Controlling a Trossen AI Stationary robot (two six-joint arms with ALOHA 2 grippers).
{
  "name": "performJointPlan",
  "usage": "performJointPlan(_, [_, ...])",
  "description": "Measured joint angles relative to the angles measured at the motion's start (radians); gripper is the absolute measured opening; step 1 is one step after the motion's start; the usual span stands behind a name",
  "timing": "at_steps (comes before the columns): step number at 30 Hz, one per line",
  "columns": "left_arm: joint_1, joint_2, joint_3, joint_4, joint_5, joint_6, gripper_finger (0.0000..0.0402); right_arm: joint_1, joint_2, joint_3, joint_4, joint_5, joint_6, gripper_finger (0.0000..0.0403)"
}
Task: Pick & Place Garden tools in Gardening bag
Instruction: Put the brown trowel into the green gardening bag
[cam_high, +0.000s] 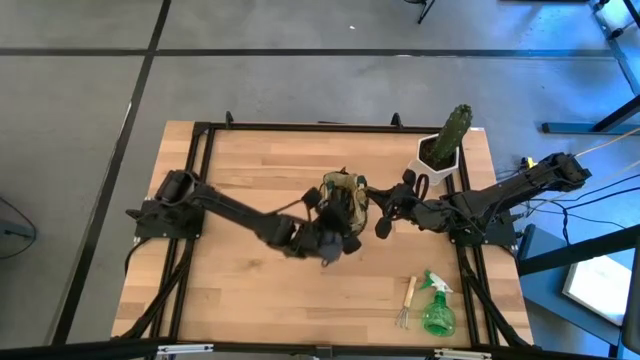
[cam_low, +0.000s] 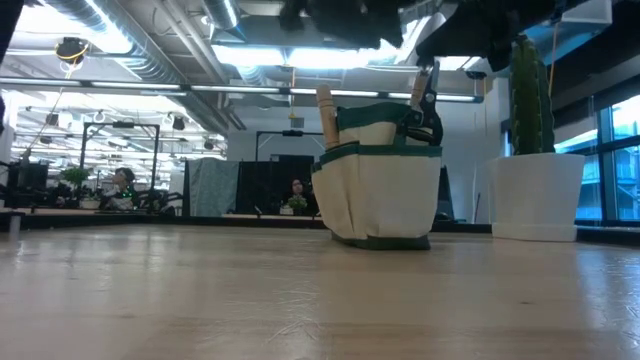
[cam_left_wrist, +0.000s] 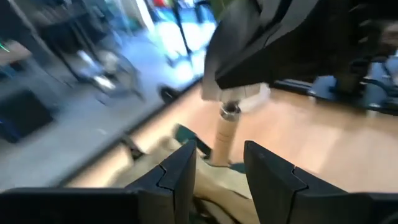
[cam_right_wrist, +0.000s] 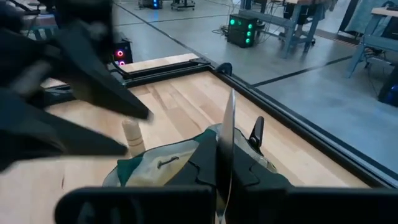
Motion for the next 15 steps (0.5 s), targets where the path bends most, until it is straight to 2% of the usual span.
performJointPlan(7, [0.11, -0.096, 0.0, -0.189, 0.422, -0.121, 0.0129, 0.002, 0.0, 0.0, -0.025, 0.004, 0.0, 0.0])
performJointPlan(11, [0.183, -0.131, 0.0, -0.206, 0.573, -0.128, 0.0129, 0.003, 0.0, 0.0, -0.042, 0.0, 0.0, 0.0])
performJointPlan(15, [0.252, -0.143, 0.0, -0.21, 0.732, -0.065, 0.0129, 0.008, -0.001, 0.0, -0.064, 0.0, -0.015, 0.0])
